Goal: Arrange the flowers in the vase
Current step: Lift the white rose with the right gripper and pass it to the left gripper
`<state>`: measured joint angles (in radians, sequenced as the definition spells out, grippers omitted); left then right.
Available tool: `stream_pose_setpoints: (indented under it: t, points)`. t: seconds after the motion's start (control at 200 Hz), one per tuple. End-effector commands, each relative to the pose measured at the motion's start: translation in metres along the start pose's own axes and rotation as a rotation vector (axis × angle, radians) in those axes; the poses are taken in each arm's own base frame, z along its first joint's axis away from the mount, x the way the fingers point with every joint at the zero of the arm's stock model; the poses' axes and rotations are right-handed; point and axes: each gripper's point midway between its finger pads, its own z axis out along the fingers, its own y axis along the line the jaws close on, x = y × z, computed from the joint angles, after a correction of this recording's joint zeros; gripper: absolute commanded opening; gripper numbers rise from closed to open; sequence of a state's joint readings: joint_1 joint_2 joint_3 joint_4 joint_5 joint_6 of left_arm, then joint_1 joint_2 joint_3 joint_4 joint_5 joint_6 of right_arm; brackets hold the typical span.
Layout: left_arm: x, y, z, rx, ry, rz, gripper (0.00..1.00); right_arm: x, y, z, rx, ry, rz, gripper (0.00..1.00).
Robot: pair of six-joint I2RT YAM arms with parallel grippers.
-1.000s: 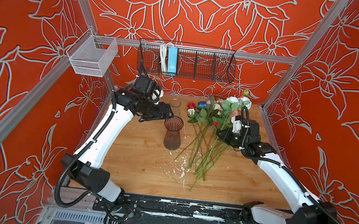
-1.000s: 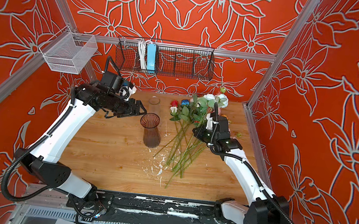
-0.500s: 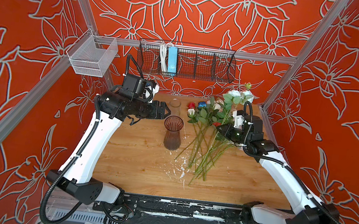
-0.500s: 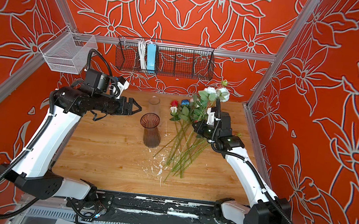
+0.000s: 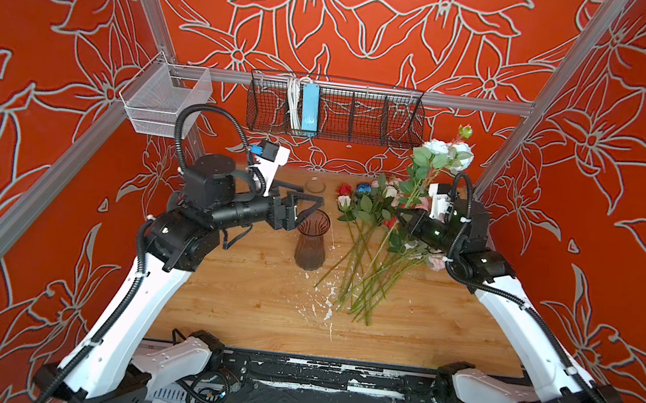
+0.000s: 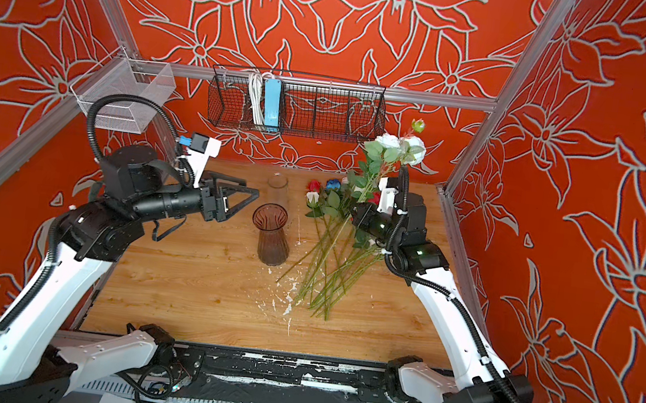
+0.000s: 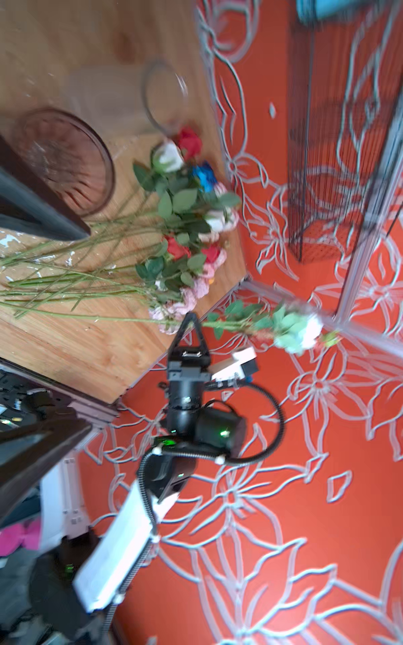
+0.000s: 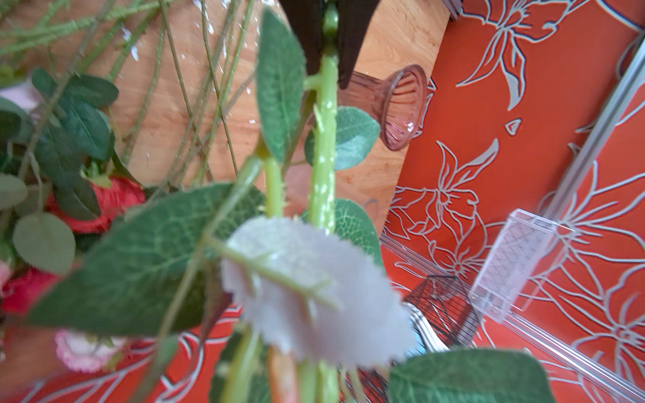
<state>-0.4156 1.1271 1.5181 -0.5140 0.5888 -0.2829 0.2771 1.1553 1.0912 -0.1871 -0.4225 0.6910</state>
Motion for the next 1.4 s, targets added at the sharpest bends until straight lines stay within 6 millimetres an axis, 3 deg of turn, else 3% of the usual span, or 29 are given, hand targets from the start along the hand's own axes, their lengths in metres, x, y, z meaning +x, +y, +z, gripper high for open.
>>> stream_pose_setpoints:
  t: [0.0,0.165,0.285,0.67,0.776,0.991,1.146,1.256,1.331,1.396]
  points:
    - [0.011,-0.018,0.044,0.073,0.087,0.121,0.79,-0.024,0.023,-0.008,-0.047,-0.077,-0.051,0.0]
    - [0.047,-0.017,0.11,0.074,0.203,0.118,0.8,-0.027,0.031,-0.019,-0.058,-0.099,-0.092,0.0]
    - [0.06,-0.016,0.143,0.129,0.255,0.056,0.79,-0.024,0.027,-0.03,-0.034,-0.118,-0.089,0.0]
    - [0.095,-0.023,0.191,0.234,0.372,0.008,0.71,-0.019,0.036,-0.042,-0.075,-0.119,-0.071,0.0]
    - [0.099,-0.023,0.202,0.23,0.393,-0.007,0.64,-0.021,0.038,-0.042,-0.085,-0.117,-0.067,0.0]
    - [0.101,-0.01,0.22,0.168,0.369,-0.017,0.37,-0.02,0.045,-0.043,-0.126,-0.112,-0.045,0.0]
    - [0.09,-0.014,0.223,0.185,0.289,-0.008,0.0,-0.019,0.046,-0.045,-0.13,-0.114,-0.039,0.0]
    - [0.082,-0.015,0.222,0.184,0.246,0.003,0.0,-0.019,0.052,-0.046,-0.141,-0.09,-0.053,0.0]
    - [0.073,-0.015,0.22,0.169,0.212,0.007,0.0,-0.018,0.057,-0.049,-0.144,-0.063,-0.076,0.31]
    - [0.064,-0.011,0.218,0.134,0.174,0.015,0.0,-0.018,0.062,-0.057,-0.148,-0.066,-0.087,0.46]
